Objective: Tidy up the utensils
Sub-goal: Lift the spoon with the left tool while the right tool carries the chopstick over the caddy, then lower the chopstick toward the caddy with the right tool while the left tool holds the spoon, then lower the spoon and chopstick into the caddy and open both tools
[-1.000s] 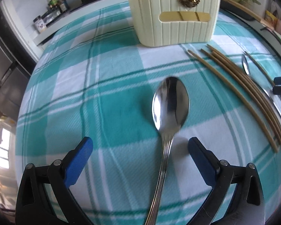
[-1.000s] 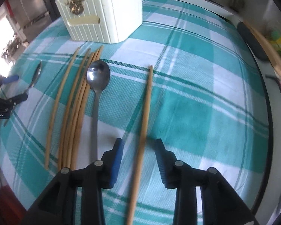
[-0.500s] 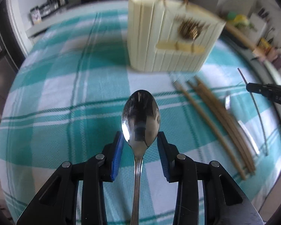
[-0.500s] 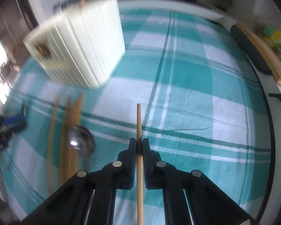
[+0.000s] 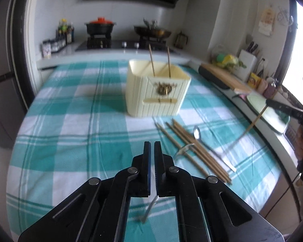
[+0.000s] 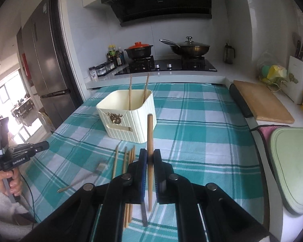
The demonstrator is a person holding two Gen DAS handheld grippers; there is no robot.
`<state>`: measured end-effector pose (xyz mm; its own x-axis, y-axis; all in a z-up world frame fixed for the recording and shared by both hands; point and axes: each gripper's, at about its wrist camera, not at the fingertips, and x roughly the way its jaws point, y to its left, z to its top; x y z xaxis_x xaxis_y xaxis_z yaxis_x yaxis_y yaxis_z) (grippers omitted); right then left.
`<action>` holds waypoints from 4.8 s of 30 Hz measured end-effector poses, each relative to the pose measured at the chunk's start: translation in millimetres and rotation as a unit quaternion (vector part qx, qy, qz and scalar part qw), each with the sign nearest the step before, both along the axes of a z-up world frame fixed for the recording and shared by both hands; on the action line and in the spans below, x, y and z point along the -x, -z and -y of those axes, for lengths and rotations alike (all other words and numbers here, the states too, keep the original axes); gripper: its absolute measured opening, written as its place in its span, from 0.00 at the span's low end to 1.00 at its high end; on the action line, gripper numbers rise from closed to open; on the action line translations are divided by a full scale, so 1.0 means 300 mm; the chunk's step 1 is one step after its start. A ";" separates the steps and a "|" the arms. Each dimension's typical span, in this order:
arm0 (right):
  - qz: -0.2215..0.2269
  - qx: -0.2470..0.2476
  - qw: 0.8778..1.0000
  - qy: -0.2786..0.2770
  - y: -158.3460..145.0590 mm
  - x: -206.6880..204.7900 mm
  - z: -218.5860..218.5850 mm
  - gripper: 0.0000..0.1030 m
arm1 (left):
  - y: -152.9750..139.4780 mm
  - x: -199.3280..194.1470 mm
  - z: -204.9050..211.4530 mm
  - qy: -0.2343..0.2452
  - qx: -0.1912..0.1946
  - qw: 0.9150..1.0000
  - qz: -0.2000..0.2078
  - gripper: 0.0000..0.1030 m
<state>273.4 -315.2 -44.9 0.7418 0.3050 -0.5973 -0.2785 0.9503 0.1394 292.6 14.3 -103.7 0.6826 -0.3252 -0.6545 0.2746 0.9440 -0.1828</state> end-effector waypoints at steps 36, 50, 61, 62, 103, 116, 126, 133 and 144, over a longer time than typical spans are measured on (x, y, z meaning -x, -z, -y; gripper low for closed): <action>0.026 -0.040 0.999 0.011 -0.017 0.100 0.022 0.07 | 0.287 -0.218 0.061 0.126 -0.093 0.979 -0.133 0.05; 0.018 -0.038 0.999 0.000 0.010 0.082 -0.027 0.07 | 0.285 -0.161 0.157 0.065 -0.202 0.975 -0.060 0.70; 0.021 -0.048 0.999 0.000 0.010 0.099 -0.018 0.07 | 0.304 -0.212 0.032 0.033 -0.176 0.977 -0.112 0.10; 0.022 -0.049 0.999 0.000 0.010 0.099 -0.017 0.07 | 0.301 -0.216 0.010 0.031 -0.165 0.979 -0.118 0.10; 0.066 -0.029 0.997 -0.029 -0.108 -0.013 -0.122 0.07 | -0.136 -0.011 -0.122 -0.049 -0.003 0.996 0.076 0.40; 0.064 0.006 0.997 -0.048 -0.170 -0.097 -0.211 0.07 | -0.335 -0.101 -0.134 -0.021 0.050 0.995 0.088 0.40; 0.180 0.000 0.983 -0.042 -0.411 -0.337 -0.282 0.07 | -0.681 -0.343 -0.037 -0.022 0.058 0.981 0.182 0.40; 0.176 0.001 0.983 -0.048 -0.350 -0.549 -0.356 0.06 | -0.592 -0.606 0.062 -0.025 0.052 0.988 0.141 0.40; -0.062 -0.015 0.997 -0.049 0.017 -0.908 -0.390 0.07 | -0.248 -0.858 0.178 -0.010 -0.004 1.000 0.004 0.41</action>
<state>545.7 -198.1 -50.1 0.6292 0.3912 -0.6717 -0.3489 0.9143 0.2058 550.0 -39.2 -29.2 0.6941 -0.3066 -0.6514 0.2577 0.9506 -0.1728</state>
